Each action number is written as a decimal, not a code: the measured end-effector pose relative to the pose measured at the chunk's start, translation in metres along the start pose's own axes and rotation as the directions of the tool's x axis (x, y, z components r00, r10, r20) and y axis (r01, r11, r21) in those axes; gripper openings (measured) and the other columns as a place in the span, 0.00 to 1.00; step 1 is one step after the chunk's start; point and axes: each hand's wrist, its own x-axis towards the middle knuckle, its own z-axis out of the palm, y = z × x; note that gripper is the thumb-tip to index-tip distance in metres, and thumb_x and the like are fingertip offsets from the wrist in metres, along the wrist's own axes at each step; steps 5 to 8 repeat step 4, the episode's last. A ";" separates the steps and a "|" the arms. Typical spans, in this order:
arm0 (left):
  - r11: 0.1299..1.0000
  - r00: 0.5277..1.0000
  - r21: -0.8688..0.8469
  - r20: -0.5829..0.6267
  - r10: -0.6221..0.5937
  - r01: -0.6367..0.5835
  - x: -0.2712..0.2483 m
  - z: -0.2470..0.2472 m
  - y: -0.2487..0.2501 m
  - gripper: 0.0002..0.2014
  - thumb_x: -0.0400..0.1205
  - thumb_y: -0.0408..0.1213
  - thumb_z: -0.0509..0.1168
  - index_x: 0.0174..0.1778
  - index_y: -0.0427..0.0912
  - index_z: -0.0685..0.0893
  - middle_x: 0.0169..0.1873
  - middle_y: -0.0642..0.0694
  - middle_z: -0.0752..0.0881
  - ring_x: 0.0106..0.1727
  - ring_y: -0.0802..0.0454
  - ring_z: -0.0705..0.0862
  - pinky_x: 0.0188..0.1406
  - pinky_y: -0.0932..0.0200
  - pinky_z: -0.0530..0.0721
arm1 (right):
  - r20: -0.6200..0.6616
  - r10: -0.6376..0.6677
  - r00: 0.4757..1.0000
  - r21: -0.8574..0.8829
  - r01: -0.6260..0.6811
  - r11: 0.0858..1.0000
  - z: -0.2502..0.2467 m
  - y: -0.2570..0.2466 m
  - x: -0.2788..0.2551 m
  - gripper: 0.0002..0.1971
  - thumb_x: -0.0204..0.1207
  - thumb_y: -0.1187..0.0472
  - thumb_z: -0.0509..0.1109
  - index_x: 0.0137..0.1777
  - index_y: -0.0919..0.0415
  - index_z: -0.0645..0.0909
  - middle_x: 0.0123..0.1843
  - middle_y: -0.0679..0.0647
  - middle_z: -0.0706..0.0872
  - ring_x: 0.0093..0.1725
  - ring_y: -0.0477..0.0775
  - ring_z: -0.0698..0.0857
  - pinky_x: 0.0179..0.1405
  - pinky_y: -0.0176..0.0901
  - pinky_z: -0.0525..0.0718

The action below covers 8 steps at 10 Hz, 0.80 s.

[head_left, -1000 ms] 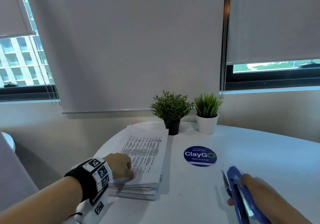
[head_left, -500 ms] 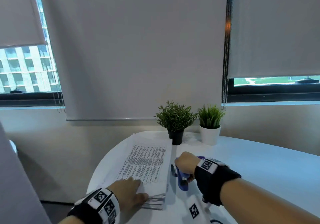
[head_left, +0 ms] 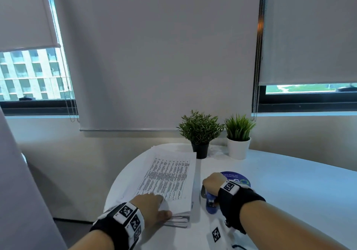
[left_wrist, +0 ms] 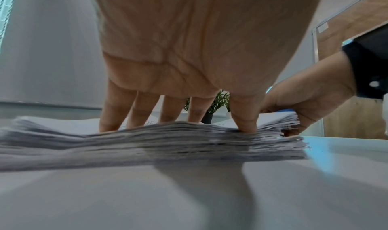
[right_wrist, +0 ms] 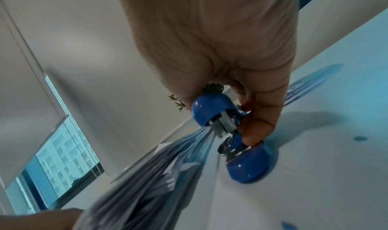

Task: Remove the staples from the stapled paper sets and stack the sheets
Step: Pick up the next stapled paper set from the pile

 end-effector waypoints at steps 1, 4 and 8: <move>1.000 1.000 -0.004 0.002 -0.003 0.003 -0.001 -0.001 0.000 0.32 0.75 0.70 0.52 0.68 0.52 0.73 0.64 0.47 0.80 0.62 0.46 0.81 0.62 0.48 0.79 | -0.035 -0.039 0.999 0.175 0.045 0.984 -0.002 0.011 -0.004 0.12 0.76 0.59 0.62 0.32 0.61 0.76 0.27 0.55 0.83 0.27 0.55 0.80 0.34 0.43 0.79; 0.997 1.000 -0.080 -0.015 0.019 -0.020 -0.006 -0.006 0.002 0.36 0.77 0.71 0.50 0.75 0.53 0.68 0.74 0.48 0.72 0.75 0.47 0.73 0.73 0.45 0.70 | 0.009 -0.146 0.989 0.054 0.146 0.988 -0.022 0.051 -0.069 0.10 0.76 0.47 0.70 0.49 0.52 0.78 0.41 0.49 0.85 0.37 0.45 0.82 0.40 0.37 0.81; 0.997 1.000 -0.080 -0.015 0.019 -0.020 -0.006 -0.006 0.002 0.36 0.77 0.71 0.50 0.75 0.53 0.68 0.74 0.48 0.72 0.75 0.47 0.73 0.73 0.45 0.70 | 0.009 -0.146 0.989 0.054 0.146 0.988 -0.022 0.051 -0.069 0.10 0.76 0.47 0.70 0.49 0.52 0.78 0.41 0.49 0.85 0.37 0.45 0.82 0.40 0.37 0.81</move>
